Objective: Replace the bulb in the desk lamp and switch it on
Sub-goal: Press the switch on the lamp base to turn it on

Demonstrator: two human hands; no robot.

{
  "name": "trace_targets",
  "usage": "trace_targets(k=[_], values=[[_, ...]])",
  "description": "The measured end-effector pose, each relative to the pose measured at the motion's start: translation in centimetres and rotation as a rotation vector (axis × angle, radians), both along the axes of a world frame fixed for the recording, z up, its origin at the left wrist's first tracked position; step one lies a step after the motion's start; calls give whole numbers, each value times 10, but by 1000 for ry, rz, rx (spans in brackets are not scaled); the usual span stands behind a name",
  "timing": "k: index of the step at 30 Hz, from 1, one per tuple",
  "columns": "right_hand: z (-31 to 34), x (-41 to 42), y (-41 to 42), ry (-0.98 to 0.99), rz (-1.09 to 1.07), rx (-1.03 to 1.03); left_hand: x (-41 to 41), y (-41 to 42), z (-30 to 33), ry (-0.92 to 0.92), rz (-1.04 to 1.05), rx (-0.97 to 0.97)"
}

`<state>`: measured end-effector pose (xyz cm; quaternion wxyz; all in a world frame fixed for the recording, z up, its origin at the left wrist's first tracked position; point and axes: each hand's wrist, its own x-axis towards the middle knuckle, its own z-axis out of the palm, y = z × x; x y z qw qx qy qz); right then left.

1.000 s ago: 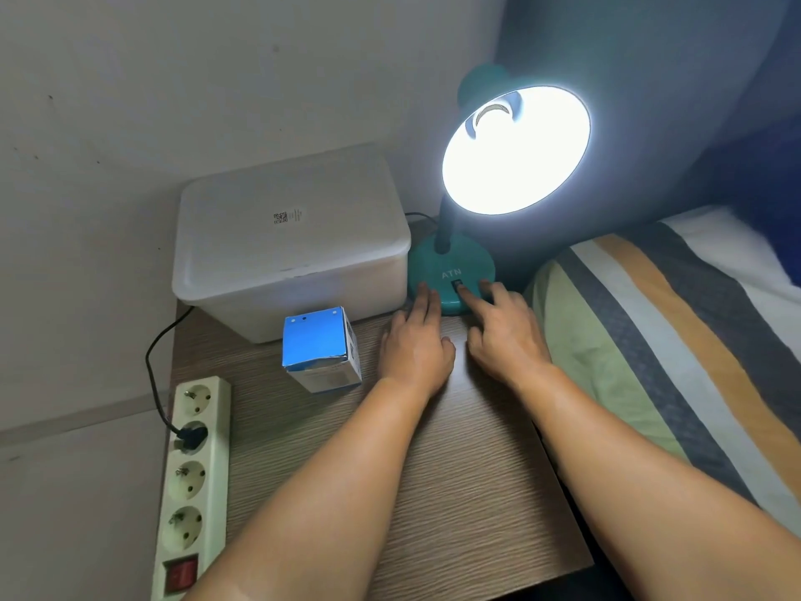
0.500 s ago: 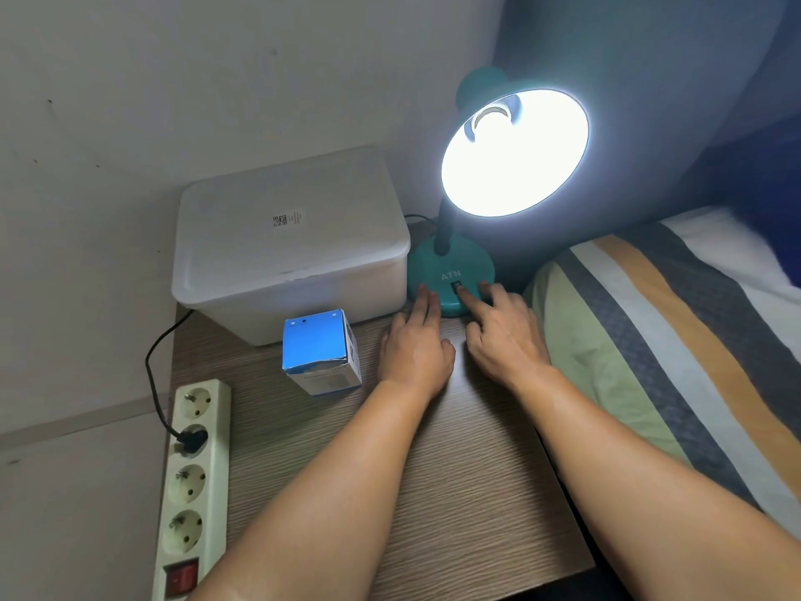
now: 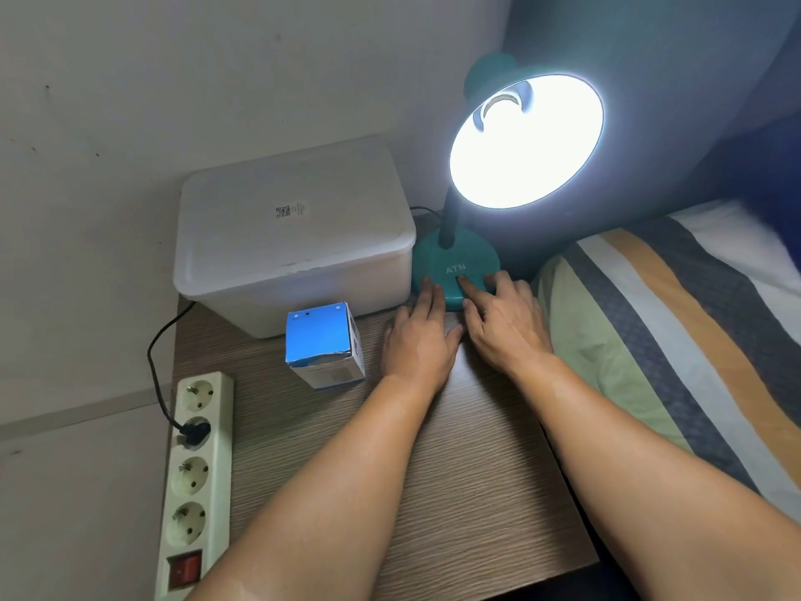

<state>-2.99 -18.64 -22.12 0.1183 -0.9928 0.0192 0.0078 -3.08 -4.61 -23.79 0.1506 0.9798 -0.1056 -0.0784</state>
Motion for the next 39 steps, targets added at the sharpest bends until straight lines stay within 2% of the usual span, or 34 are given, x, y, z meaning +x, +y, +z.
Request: trace_targets(k=[7, 11, 22, 25, 29, 32, 39], values=[[14, 7, 4, 60, -26, 25, 5, 1, 8, 55, -64, -15], [20, -6, 6, 184, -40, 134, 3, 2, 35, 161, -33, -74], [53, -81, 32, 209, -30, 276, -84, 46, 83, 178, 37, -162], [58, -94, 52, 254, -9, 392, -107, 68, 87, 180, 138, -237], [60, -104, 85, 330, -2, 571, -126, 102, 79, 232, 394, -378], [61, -105, 106, 344, 4, 626, -129, 125, 69, 256, 550, -463], [62, -91, 136, 298, 63, 784, -108, 145, 69, 177, 696, -628]])
